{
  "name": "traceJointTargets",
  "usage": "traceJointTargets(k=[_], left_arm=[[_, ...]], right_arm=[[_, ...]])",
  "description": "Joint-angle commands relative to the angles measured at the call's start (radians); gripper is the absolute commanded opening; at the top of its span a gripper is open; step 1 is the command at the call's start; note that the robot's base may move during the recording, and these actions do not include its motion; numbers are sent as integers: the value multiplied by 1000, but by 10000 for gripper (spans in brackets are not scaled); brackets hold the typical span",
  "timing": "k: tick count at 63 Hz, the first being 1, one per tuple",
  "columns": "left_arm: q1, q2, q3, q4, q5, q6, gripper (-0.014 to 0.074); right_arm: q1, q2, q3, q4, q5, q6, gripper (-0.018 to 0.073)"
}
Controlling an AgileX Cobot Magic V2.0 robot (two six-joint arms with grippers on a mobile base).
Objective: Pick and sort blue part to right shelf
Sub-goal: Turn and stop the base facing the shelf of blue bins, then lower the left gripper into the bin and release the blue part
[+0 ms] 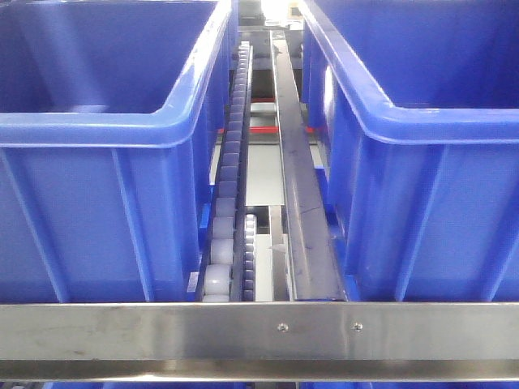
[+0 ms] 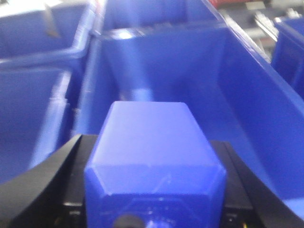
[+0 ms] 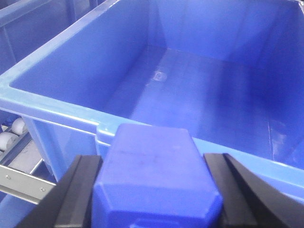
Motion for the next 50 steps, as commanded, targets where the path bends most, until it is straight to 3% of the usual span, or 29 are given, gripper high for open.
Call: traceJointTargets(k=[1, 9, 31, 50], left_arm=[[2, 159, -106, -69, -81, 13, 314], [2, 354, -192, -113, -81, 13, 314], [2, 899, -451, -115, -66, 13, 314], [2, 1363, -758, -129, 198, 13, 314]], right_arm=[[3, 4, -29, -19, -91, -5, 197], [3, 4, -29, -19, -91, -5, 197], [3, 4, -29, -19, -91, -5, 197], [3, 4, -29, -22, -91, -7, 197]])
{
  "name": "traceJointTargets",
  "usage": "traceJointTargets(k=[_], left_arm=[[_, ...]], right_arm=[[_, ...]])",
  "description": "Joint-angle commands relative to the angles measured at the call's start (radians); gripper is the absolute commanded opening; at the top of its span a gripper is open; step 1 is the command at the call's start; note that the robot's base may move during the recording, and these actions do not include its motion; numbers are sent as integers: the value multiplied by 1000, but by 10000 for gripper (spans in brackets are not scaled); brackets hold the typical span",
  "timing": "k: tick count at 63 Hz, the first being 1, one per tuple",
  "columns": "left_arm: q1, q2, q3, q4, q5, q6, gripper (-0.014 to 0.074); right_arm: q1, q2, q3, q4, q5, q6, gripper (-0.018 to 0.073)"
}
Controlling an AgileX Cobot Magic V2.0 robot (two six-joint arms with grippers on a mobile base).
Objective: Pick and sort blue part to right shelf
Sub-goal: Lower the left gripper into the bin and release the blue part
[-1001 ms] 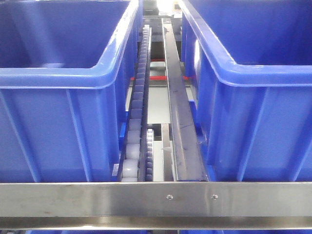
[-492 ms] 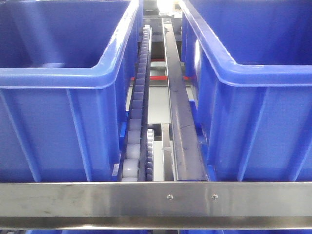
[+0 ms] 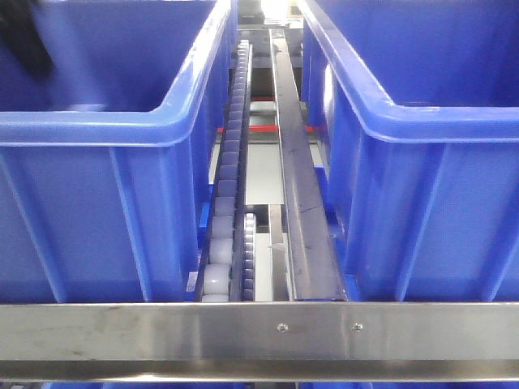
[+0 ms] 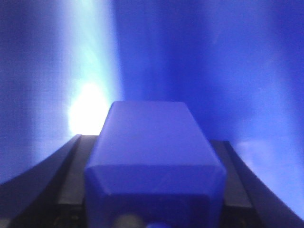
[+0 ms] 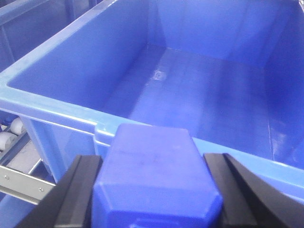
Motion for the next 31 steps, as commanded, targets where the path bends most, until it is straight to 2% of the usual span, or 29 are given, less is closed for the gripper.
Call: traceJointTargets(k=[1, 10, 20, 24, 31], left_arm=[[2, 63, -111, -14, 48, 0, 314], [2, 163, -171, -27, 99, 0, 314], [2, 173, -173, -29, 94, 0, 331], [2, 173, -173, -29, 92, 0, 380], [2, 173, -173, -29, 94, 15, 521]], right_arm=[[3, 4, -29, -31, -91, -9, 197], [3, 4, -28, -127, -91, -10, 197], [3, 4, -28, -132, -91, -10, 197], [3, 4, -28, -132, -91, -10, 197], [3, 4, -28, -132, -91, -10, 197]])
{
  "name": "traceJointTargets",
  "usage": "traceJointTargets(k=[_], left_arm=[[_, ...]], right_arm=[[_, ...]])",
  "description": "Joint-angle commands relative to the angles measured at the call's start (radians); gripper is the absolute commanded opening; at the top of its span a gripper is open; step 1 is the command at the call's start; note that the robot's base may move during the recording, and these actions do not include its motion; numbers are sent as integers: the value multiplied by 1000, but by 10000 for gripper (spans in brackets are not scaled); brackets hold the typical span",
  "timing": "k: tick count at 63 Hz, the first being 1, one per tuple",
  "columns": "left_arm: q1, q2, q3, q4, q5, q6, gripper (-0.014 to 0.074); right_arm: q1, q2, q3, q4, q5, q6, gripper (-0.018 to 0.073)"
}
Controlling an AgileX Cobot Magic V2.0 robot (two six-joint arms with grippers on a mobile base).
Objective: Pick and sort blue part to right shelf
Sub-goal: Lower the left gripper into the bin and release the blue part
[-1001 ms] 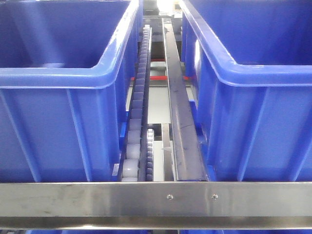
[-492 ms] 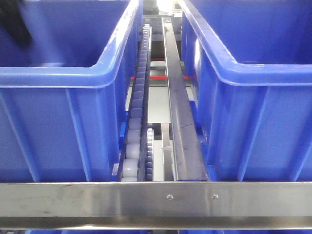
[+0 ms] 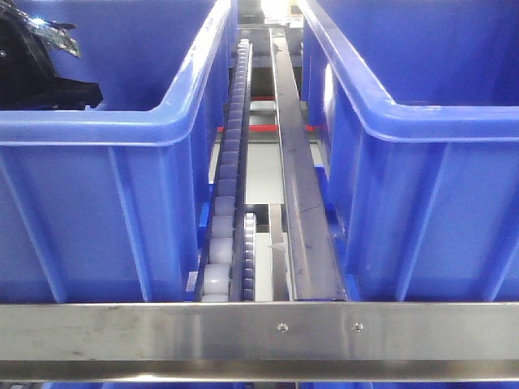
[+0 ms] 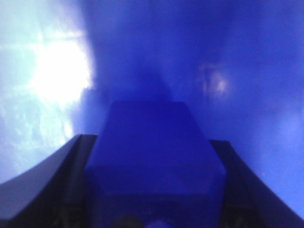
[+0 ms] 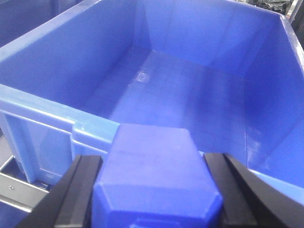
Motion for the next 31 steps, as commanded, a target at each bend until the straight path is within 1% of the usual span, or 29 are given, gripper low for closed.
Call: traceJointTargets(k=[1, 8, 11, 19, 25, 31], left_arm=[[2, -56, -34, -11, -21, 15, 552], [2, -74, -34, -16, -17, 17, 664], [2, -90, -34, -16, -14, 17, 682], [2, -152, -34, -21, 14, 17, 682], [2, -232, -20, -21, 25, 23, 677], [-2, -333, 28, -21, 7, 23, 630]], right_arm=[[3, 4, -28, -31, -91, -9, 197], [3, 4, -28, -31, -91, -9, 197], [3, 4, -28, -31, -91, -9, 197], [3, 4, -28, -31, -96, -9, 197], [3, 4, -28, -31, -107, -9, 197], [3, 4, -28, -31, -110, -9, 197]])
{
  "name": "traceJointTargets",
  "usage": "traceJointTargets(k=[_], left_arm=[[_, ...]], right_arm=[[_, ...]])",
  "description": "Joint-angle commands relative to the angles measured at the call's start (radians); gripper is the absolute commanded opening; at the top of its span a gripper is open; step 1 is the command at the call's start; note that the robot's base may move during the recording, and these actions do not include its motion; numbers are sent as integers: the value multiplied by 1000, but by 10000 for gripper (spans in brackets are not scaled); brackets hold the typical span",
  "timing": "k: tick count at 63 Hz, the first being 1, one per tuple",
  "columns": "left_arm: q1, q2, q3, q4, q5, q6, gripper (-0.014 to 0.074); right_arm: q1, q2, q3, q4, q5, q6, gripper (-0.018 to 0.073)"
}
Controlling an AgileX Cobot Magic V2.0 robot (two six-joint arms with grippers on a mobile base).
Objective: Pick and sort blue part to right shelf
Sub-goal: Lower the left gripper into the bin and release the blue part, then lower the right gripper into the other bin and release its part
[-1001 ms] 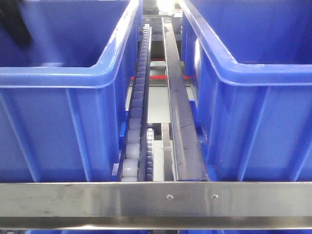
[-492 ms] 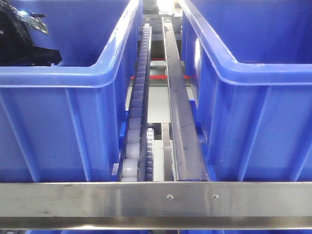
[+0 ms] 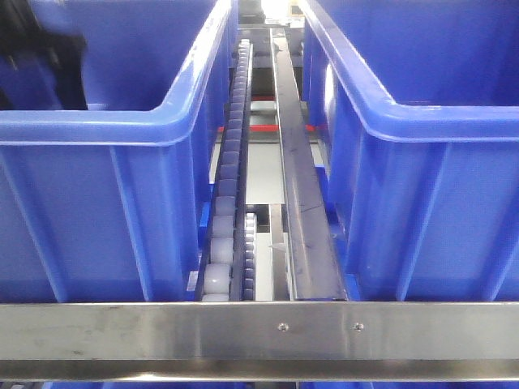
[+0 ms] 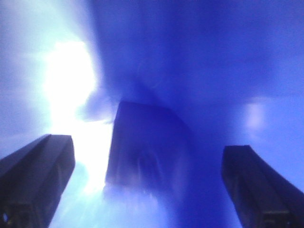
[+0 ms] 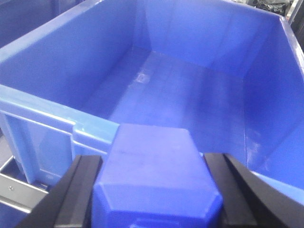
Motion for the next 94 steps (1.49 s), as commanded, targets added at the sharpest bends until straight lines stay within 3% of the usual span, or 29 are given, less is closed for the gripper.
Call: traceJointTargets(k=[1, 24, 32, 40, 51, 78, 86, 94], left_arm=[[-4, -160, 17, -13, -38, 3, 613], [-59, -636, 412, -7, -243, 4, 272], [-60, -808, 511, -4, -294, 6, 192], [-60, -984, 589, -2, -325, 31, 122], [-60, -1184, 670, -1, -363, 31, 125], [-60, -1356, 759, -16, -373, 31, 125], [-61, -1356, 759, -37, -373, 31, 125], [-78, -1356, 759, -37, -373, 31, 125]], right_arm=[[3, 4, -28, -29, -105, -8, 197], [3, 4, -41, -27, -143, -8, 197], [3, 5, -122, -25, -163, 20, 197], [3, 75, -241, -25, -83, 100, 197], [3, 301, -429, -25, 48, 192, 197], [-27, 1078, -850, 72, 309, 202, 197], [-89, 1272, -965, 96, 392, 167, 197], [-171, 1449, -1062, 163, 417, 40, 197]])
